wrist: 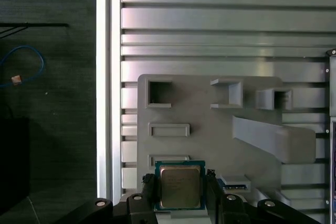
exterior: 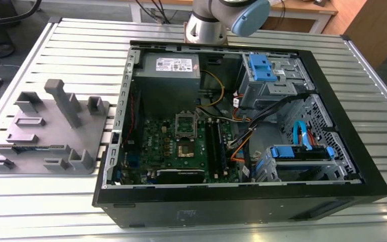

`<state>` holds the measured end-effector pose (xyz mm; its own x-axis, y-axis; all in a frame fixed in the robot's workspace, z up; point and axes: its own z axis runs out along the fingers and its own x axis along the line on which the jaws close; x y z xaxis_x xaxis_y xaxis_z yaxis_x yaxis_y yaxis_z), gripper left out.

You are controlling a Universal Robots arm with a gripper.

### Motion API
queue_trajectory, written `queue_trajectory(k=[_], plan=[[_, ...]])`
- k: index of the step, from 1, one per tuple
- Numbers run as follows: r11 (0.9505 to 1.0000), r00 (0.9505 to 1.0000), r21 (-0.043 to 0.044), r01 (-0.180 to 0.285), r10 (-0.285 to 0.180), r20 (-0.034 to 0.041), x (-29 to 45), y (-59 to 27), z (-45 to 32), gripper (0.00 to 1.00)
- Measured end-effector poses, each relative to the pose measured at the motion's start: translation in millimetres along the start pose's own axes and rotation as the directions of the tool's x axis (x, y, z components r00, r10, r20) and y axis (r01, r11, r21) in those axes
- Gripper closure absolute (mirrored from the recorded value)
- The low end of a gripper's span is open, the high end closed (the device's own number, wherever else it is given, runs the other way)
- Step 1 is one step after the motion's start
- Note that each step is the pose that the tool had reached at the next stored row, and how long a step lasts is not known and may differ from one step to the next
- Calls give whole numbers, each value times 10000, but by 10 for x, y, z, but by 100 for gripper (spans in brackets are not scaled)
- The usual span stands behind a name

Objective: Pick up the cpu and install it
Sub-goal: 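Pick up the cpu and move it towards the insertion slot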

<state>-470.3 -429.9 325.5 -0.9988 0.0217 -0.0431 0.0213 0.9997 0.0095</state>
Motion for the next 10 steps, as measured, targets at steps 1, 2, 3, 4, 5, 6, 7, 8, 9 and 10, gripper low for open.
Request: queue_trajectory(k=[1,2,3,4,5,6,7,8,9,10], plan=[[10000,10000,-1,-1,1,1,0,0,-7,53],[10000,10000,-1,0,0,1,0,0,-13,53],[10000,10000,-1,0,0,1,-1,0,-21,53],[10000,10000,-1,0,0,1,-1,0,-26,53],[10000,10000,-2,0,0,2,-1,0,-26,53],[10000,10000,-2,0,0,3,-1,0,-26,53],[10000,10000,-2,0,0,3,-1,0,-26,53],[10000,10000,-1,0,0,1,-1,0,-32,53],[10000,10000,-1,0,0,1,-1,0,-36,53],[10000,10000,-1,0,0,1,-1,0,-36,53]])
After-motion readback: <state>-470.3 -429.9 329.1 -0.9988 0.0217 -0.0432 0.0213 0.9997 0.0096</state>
